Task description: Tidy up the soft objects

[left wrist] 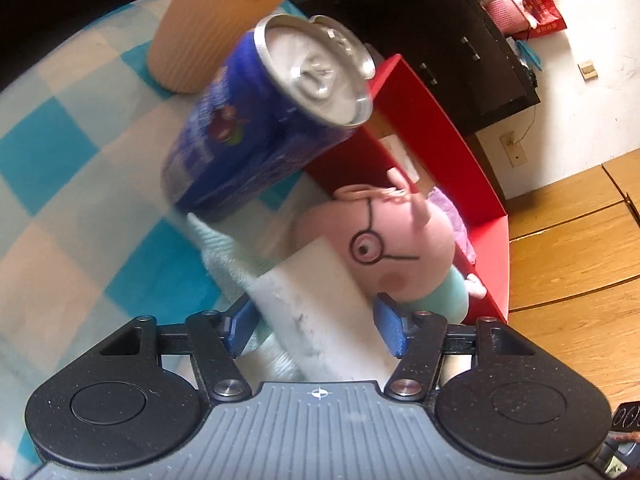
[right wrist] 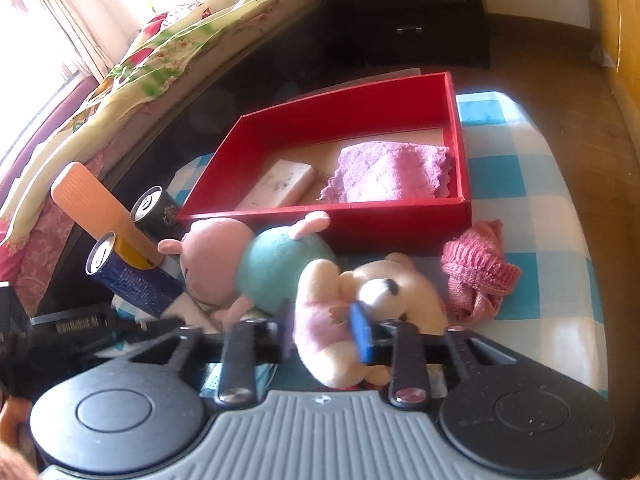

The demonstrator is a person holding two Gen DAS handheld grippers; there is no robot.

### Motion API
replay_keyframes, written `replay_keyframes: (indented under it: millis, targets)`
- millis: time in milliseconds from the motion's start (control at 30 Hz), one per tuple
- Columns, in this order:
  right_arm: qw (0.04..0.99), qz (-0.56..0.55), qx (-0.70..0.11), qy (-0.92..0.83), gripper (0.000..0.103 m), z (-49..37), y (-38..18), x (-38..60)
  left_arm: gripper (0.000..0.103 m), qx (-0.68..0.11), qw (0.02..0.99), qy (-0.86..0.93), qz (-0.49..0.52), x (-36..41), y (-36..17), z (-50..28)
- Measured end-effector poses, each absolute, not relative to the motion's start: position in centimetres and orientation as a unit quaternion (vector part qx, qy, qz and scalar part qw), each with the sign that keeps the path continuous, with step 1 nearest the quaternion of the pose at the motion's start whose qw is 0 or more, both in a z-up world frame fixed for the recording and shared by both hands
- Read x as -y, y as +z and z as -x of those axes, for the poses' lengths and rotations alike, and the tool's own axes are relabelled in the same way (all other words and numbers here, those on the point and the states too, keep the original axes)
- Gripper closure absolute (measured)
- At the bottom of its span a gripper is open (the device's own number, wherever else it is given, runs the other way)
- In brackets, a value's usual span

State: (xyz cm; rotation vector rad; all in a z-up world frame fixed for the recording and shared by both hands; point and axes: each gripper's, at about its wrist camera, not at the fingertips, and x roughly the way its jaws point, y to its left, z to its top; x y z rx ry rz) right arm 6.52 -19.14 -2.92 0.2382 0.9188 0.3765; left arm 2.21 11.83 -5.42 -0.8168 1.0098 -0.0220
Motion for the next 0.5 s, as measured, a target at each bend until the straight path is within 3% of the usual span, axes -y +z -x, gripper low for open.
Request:
replay_keyframes:
  millis: [33, 67, 267, 367, 500]
  targets:
    - [0.873, -0.114, -0.439, 0.179, 0.088, -6.6, -3.0, 19.3, 0.058, -0.471, 0.798, -0.009, 0.376, -11.6, -5.3, -2.3]
    - [0.874, -0.116, -0.438, 0.176, 0.088, -6.7, -3.0, 19.5, 0.062, -0.472, 0.800, -0.008, 0.370, -11.3, -5.0, -2.2]
    - [0.879, -0.127, -0.435, 0.151, 0.083, -7.3, -2.7, 21.0, 0.074, -0.471, 0.817, -0.029, 0.331, -11.3, -2.3, -0.7]
    - [0.879, -0.124, -0.434, 0.151, 0.074, -7.3, -2.7, 21.0, 0.078, -0.456, 0.825, -0.037, 0.333, -11.7, -1.3, -0.2]
    - [0.883, -0.105, -0.432, 0.150, 0.053, -7.4, -2.6, 20.5, 0.080, -0.442, 0.832, -0.061, 0.329, -11.6, -0.1, 0.0]
